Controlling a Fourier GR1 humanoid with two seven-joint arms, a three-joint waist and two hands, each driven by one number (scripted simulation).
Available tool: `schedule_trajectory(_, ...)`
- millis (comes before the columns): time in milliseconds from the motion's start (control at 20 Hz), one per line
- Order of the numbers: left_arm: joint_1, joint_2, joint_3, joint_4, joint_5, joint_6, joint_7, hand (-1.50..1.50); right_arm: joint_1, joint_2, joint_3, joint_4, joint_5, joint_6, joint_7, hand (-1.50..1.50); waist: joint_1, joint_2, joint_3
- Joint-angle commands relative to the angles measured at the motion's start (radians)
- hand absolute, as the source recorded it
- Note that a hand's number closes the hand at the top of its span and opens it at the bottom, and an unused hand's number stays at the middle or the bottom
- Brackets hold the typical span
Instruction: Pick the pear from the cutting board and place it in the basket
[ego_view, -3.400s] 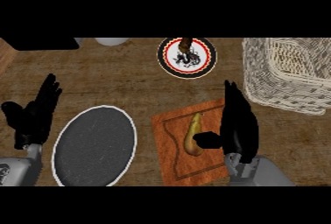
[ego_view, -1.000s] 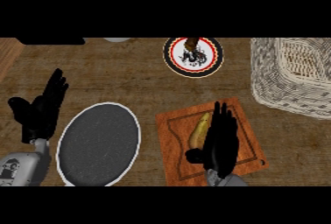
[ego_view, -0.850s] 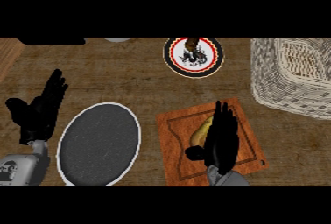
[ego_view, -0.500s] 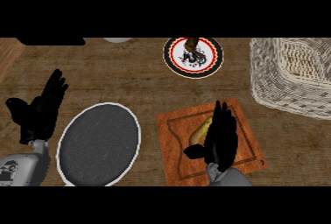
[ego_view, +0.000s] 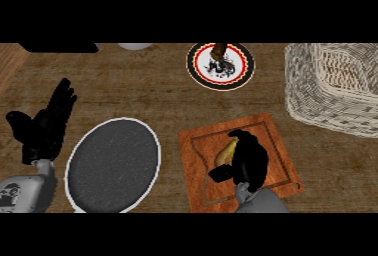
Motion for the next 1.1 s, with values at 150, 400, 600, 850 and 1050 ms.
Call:
schedule_trajectory(150,-0.012,-0.026,-0.001,0.002,-0.026,0.016,0.015,0.00,0.040,0.002,0.028,0.114,-0.045,-0.069,-0.074,1.50,0.000,0.018,0.008)
schedule_trajectory(400,0.033,-0.028,0.000,-0.053,-0.005,-0.009,0.025,0.00,0.013,-0.003,0.043,0.093,-0.112,-0.005,-0.167,1.50,0.011,0.017,0.009)
schedule_trajectory(600,-0.053,-0.025,-0.007,-0.009,-0.010,-0.010,0.037,0.00,0.102,-0.105,0.203,0.011,-0.288,0.127,-0.510,1.50,0.020,0.029,0.014)
schedule_trajectory(850,-0.033,-0.012,0.009,-0.017,-0.012,-0.006,0.040,0.00,0.212,-0.227,0.208,-0.002,-0.468,0.144,-0.865,1.50,0.014,0.026,0.013)
schedule_trajectory(1050,0.017,-0.037,0.003,-0.026,-0.036,0.023,0.004,0.00,0.253,-0.261,0.091,-0.040,-0.644,0.115,-1.130,1.50,0.000,0.019,0.011)
